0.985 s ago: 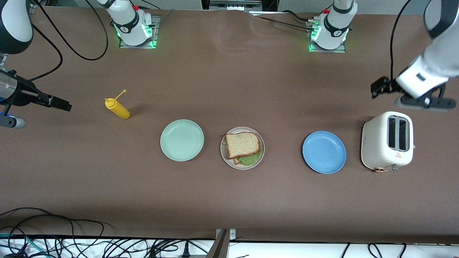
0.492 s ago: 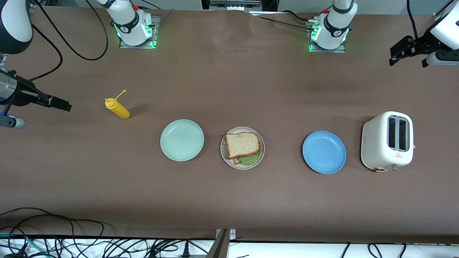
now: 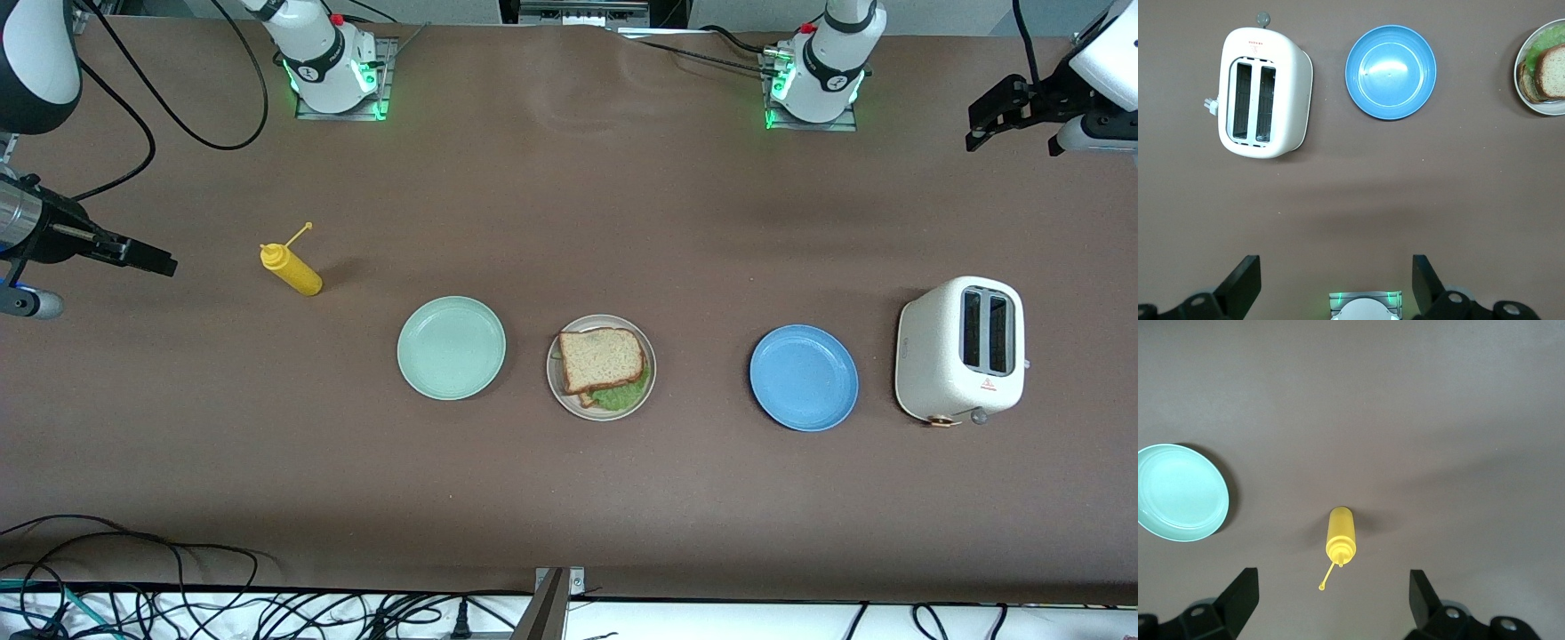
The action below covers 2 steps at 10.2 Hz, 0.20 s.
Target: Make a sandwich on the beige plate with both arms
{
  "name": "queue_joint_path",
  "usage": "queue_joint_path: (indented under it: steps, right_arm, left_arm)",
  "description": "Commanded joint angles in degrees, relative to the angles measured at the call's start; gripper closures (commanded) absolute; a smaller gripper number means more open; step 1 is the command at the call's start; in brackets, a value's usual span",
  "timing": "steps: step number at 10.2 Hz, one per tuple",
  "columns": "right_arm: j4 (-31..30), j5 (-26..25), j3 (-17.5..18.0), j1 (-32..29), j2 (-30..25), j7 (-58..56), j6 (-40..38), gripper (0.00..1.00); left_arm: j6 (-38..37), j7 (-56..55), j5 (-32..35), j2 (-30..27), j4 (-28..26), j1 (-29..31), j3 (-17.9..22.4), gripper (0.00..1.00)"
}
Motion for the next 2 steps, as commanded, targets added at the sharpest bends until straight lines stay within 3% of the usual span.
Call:
queue_joint_path:
  steps: [1, 2]
  right_arm:
    - [0.9, 0.6, 0.0, 0.0, 0.2, 0.4, -0.4, 0.0]
    - [0.9, 0.6, 0.0, 0.0, 0.2, 0.4, -0.4, 0.0]
  left_arm:
    - [-1.3, 0.0, -0.9, 3.1, 3.1, 0.3, 0.2, 0.0]
    - [-1.3, 0.2, -1.1, 5.7, 6.2, 0.6, 0.5, 0.0]
